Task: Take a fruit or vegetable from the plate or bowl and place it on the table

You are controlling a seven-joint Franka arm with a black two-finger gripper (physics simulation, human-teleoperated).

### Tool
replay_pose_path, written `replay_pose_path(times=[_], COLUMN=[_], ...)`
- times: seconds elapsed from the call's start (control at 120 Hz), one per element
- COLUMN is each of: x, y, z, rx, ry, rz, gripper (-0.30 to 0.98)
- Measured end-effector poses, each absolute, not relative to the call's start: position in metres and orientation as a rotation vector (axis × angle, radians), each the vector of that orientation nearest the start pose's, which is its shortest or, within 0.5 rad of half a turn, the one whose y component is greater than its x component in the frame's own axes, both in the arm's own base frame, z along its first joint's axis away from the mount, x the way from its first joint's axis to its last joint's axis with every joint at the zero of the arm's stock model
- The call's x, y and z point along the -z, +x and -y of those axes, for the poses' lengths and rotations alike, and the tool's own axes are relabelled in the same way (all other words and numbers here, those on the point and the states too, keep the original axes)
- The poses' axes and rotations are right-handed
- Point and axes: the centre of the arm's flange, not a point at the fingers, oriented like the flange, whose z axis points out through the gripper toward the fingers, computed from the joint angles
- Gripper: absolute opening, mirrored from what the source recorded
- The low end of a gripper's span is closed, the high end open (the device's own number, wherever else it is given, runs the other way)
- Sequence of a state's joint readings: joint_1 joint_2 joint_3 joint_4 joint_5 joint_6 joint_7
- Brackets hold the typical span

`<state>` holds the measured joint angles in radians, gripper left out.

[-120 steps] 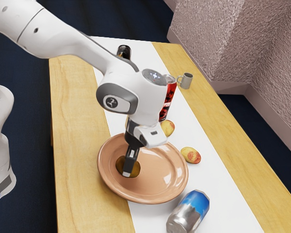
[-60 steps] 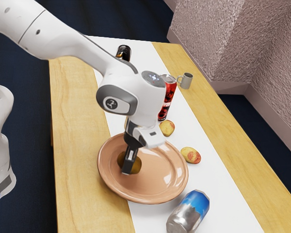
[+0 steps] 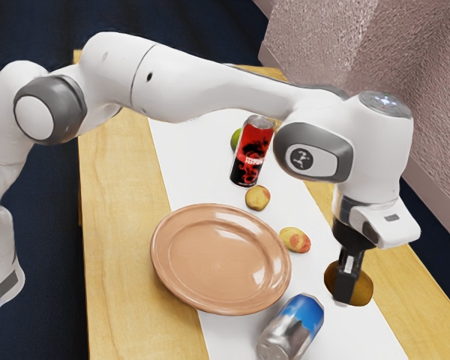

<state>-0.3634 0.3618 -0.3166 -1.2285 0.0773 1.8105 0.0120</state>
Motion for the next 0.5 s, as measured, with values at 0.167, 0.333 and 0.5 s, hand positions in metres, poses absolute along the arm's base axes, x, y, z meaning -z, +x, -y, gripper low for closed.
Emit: replay_pose_path(times=[0.167, 0.333, 0.5], x=[-0.57, -0.562, -0.548], y=[0.595, 0.617, 0.651], z=[0.443, 0.457, 0.428], rx=[0.395, 0.535, 0.59], ry=[-2.993, -3.0, -3.031], rz=[-1.075, -1.069, -0.988], gripper=[0.25, 0.26, 0.28])
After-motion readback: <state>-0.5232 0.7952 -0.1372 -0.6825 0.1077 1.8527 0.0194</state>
